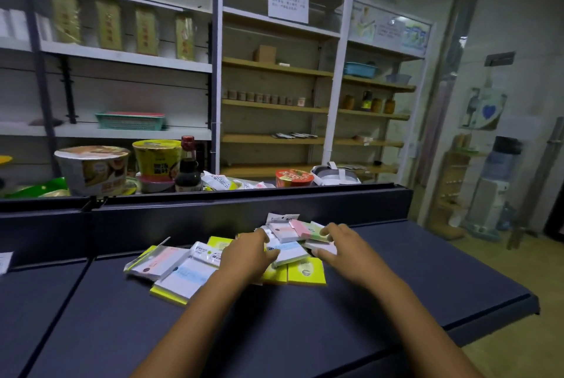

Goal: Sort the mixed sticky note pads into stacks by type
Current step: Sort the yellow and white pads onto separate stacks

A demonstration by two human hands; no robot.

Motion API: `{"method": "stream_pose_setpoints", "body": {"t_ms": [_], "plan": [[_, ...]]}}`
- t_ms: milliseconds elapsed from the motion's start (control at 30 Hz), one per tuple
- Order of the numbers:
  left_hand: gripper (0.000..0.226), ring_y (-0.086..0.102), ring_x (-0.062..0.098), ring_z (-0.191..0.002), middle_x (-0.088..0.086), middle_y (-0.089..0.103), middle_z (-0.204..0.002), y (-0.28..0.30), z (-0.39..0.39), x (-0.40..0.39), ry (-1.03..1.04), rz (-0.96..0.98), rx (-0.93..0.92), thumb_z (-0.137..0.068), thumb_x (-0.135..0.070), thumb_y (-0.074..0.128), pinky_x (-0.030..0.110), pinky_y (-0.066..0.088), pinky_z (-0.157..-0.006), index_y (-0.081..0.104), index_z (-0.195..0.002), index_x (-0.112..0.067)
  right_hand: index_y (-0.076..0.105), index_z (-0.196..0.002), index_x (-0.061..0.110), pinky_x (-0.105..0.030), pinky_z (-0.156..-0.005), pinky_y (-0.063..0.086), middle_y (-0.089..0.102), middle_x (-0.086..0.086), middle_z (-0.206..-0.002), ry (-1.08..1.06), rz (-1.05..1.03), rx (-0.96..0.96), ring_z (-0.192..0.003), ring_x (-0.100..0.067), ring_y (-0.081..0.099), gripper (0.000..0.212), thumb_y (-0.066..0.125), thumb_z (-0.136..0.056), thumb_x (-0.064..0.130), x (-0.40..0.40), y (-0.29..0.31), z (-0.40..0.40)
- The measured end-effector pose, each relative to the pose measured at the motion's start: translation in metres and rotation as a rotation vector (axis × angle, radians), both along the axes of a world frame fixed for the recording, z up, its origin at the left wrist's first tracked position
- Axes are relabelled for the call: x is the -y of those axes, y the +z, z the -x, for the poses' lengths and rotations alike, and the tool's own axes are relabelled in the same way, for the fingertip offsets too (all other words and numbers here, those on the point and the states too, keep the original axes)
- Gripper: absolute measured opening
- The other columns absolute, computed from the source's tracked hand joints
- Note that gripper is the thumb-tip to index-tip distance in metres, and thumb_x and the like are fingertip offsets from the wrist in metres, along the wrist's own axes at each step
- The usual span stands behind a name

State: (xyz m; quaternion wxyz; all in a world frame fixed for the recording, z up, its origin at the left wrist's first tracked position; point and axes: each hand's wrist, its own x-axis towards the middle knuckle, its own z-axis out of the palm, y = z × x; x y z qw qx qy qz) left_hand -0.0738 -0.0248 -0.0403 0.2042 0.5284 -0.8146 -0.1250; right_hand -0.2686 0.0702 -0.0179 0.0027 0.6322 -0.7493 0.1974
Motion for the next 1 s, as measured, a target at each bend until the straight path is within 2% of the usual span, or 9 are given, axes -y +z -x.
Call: {"method": "stream_pose_setpoints", "body": {"t_ms": [133, 267, 333, 400, 600, 667, 767, 867, 1000], "plan": [[0.045, 0.061, 0.027, -0.108, 0.003, 0.064, -0.118, -0.009, 0.015, 0.008, 0.085, -0.057, -0.086, -0.086, -0.056, 0.06, 0.035, 0.05, -0.081, 0.054, -0.121, -0.027, 0.049, -0.125, 0.024, -0.038, -0.094, 0.048, 0.051, 0.003, -0.123, 0.048, 0.021, 0.027, -0.117, -0.017, 0.051, 0.044, 0.057, -0.092, 0.053, 0.013, -0.002, 0.02], [0.045, 0.064, 0.023, -0.1, 0.002, 0.066, -0.111, -0.013, 0.016, 0.015, 0.122, -0.144, -0.213, -0.078, -0.05, 0.074, 0.034, 0.051, -0.08, 0.059, -0.113, -0.028, 0.049, -0.125, 0.025, -0.038, -0.093, 0.049, 0.051, 0.004, -0.123, 0.078, 0.019, 0.051, -0.116, -0.015, 0.052, 0.045, 0.057, -0.091, 0.054, 0.02, -0.008, 0.034], [0.041, 0.07, 0.02, -0.084, 0.001, 0.071, -0.097, -0.013, 0.013, 0.018, 0.1, -0.203, -0.341, -0.075, -0.041, 0.079, 0.031, 0.054, -0.072, 0.062, -0.108, -0.024, 0.049, -0.126, 0.026, -0.037, -0.093, 0.049, 0.051, 0.005, -0.123, 0.088, 0.022, 0.084, -0.115, -0.015, 0.052, 0.044, 0.058, -0.092, 0.053, 0.025, -0.009, 0.039], [0.037, 0.071, 0.016, -0.064, 0.002, 0.074, -0.082, -0.011, 0.009, 0.021, 0.082, -0.243, -0.49, -0.074, -0.028, 0.081, 0.027, 0.055, -0.057, 0.062, -0.105, -0.021, 0.049, -0.125, 0.026, -0.037, -0.094, 0.048, 0.051, 0.005, -0.124, 0.103, 0.034, 0.109, -0.115, -0.014, 0.051, 0.042, 0.059, -0.092, 0.05, 0.03, -0.01, 0.04], [0.024, 0.061, 0.009, -0.043, 0.003, 0.067, -0.082, -0.006, -0.012, 0.024, 0.113, -0.152, -0.69, -0.08, -0.012, 0.075, 0.028, 0.055, -0.047, 0.065, -0.099, -0.022, 0.052, -0.123, 0.025, -0.035, -0.091, 0.048, 0.053, 0.003, -0.122, 0.133, 0.045, 0.139, -0.11, -0.015, 0.054, 0.036, 0.06, -0.093, 0.045, 0.043, -0.014, 0.037], [0.023, 0.066, 0.011, -0.052, 0.003, 0.068, -0.082, -0.004, -0.02, 0.024, 0.129, -0.11, -0.744, -0.082, -0.012, 0.074, 0.032, 0.059, -0.051, 0.065, -0.1, -0.022, 0.052, -0.122, 0.025, -0.036, -0.091, 0.048, 0.053, 0.003, -0.123, 0.135, 0.035, 0.147, -0.111, -0.015, 0.054, 0.035, 0.06, -0.093, 0.044, 0.047, -0.015, 0.036], [0.021, 0.072, 0.021, -0.078, 0.008, 0.072, -0.092, 0.0, -0.024, 0.022, 0.126, -0.105, -0.868, -0.087, -0.009, 0.069, 0.04, 0.063, -0.063, 0.068, -0.108, -0.012, 0.053, -0.122, 0.024, -0.037, -0.091, 0.048, 0.054, 0.002, -0.124, 0.133, 0.027, 0.157, -0.112, -0.016, 0.054, 0.033, 0.06, -0.094, 0.041, 0.052, -0.017, 0.036], [0.022, 0.071, 0.029, -0.089, 0.013, 0.071, -0.099, 0.004, -0.019, 0.016, 0.093, -0.108, -0.958, -0.09, -0.007, 0.066, 0.047, 0.062, -0.074, 0.069, -0.112, -0.007, 0.054, -0.122, 0.023, -0.038, -0.091, 0.049, 0.055, 0.001, -0.122, 0.108, 0.041, 0.168, -0.111, -0.017, 0.055, 0.032, 0.058, -0.096, 0.041, 0.057, -0.019, 0.04], [0.02, 0.068, 0.028, -0.098, 0.015, 0.068, -0.104, 0.007, -0.008, 0.008, 0.032, -0.132, -1.034, -0.092, -0.006, 0.064, 0.048, 0.06, -0.082, 0.066, -0.112, -0.009, 0.055, -0.12, 0.02, -0.038, -0.091, 0.049, 0.055, -0.005, -0.123, 0.013, 0.075, 0.19, -0.111, -0.022, 0.054, 0.027, 0.055, -0.098, 0.035, 0.066, -0.026, 0.047]]}}
